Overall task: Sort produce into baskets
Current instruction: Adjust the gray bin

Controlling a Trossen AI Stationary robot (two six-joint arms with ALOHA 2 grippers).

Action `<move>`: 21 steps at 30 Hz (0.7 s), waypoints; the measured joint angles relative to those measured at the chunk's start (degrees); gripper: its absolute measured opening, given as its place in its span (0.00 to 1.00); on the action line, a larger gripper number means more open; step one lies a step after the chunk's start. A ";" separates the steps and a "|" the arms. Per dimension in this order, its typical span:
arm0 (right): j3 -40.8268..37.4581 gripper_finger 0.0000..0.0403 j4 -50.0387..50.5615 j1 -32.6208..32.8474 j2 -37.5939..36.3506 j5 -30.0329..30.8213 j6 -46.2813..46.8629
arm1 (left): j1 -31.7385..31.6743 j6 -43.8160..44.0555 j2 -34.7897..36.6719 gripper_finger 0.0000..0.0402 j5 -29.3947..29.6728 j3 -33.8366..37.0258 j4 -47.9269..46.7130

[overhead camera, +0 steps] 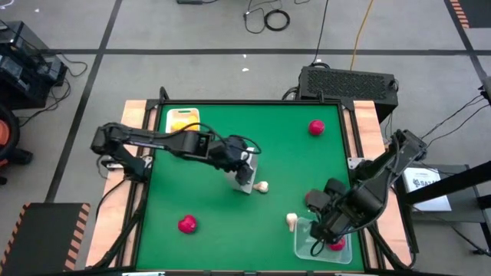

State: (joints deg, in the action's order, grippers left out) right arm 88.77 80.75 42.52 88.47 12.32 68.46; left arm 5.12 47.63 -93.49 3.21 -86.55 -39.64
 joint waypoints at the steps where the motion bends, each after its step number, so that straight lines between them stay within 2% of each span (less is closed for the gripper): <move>1: 0.00 0.94 0.59 0.23 0.00 -0.02 -0.57 | -0.08 0.27 -0.36 0.56 -0.05 -0.44 -0.27; 10: 0.00 0.94 2.57 0.70 0.02 1.18 -8.20 | -2.01 5.74 -0.62 0.56 1.64 -1.15 -4.35; 21: 0.00 0.94 6.09 0.72 0.02 1.16 -16.80 | -2.16 9.09 -3.78 0.56 3.09 -1.22 -2.16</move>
State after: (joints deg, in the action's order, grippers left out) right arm 88.77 86.84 43.24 88.49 13.47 51.67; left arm 2.96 56.72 -97.27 6.29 -87.78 -41.80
